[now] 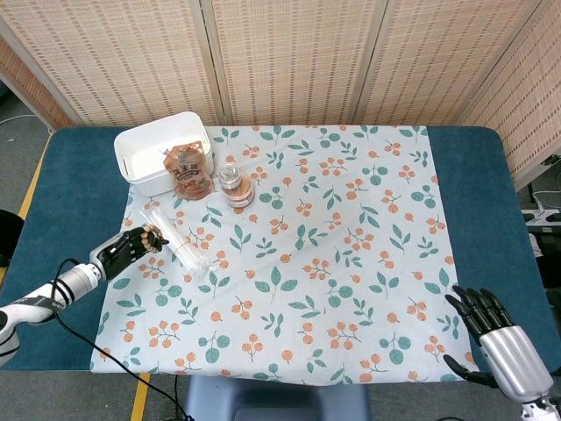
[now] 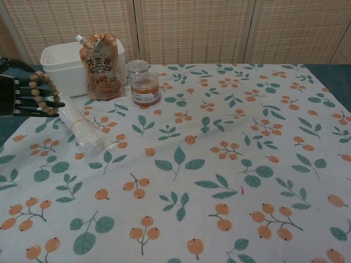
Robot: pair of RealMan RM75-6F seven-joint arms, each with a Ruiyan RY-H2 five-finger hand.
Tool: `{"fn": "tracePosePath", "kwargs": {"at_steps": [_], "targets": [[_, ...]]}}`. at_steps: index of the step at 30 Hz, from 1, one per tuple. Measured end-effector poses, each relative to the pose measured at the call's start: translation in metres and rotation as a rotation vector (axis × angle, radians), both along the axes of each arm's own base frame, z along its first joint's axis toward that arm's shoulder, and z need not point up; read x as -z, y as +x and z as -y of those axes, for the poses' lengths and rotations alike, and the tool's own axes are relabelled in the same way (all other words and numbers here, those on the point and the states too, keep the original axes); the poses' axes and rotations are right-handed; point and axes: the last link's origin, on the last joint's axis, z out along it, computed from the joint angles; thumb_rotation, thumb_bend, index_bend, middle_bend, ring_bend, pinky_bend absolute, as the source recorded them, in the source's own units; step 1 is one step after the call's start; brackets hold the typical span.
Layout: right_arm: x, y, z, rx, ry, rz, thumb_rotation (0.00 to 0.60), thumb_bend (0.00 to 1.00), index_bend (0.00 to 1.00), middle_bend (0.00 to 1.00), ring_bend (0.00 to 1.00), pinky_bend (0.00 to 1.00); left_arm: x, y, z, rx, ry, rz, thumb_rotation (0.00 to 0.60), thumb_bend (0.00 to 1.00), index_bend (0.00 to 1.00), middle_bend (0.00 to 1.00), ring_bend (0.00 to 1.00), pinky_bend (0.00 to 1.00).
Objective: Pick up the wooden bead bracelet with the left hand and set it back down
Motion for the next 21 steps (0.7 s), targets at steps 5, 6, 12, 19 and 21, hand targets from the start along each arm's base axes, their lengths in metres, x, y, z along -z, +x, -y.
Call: {"fn": "tracePosePath", "kwargs": {"at_steps": [5,6,12,19,21], "targets": [[-0.0002,0.0003,-0.0006,-0.002,0.000,0.000,0.459,0.20,0.00,0.00,0.00,0.00,-0.0004,-0.0002,0.0003,-0.002,0.002,0.000,0.336,0.58,0.58,0.53,0.19,0.00],[-0.0003,0.0003,-0.0007,-0.002,0.000,0.000,0.459,0.20,0.00,0.00,0.00,0.00,-0.0004,-0.0003,0.0005,-0.003,0.002,0.000,0.359,0.59,0.58,0.53,0.19,0.00],[-0.0004,0.0004,-0.0010,-0.003,0.000,0.001,0.460,0.20,0.00,0.00,0.00,0.00,-0.0003,-0.0013,0.0010,-0.012,0.001,0.007,0.408,0.64,0.58,0.53,0.20,0.00],[-0.0008,0.0006,-0.0014,-0.004,-0.002,0.002,0.459,0.20,0.00,0.00,0.00,0.00,-0.0015,-0.0005,0.0018,-0.019,-0.002,0.027,0.356,0.80,0.57,0.53,0.20,0.00],[-0.0010,0.0007,-0.0015,-0.004,-0.002,0.003,0.459,0.20,0.00,0.00,0.00,0.00,-0.0018,-0.0001,0.0022,-0.017,-0.003,0.032,0.350,0.92,0.57,0.53,0.19,0.00]]}}
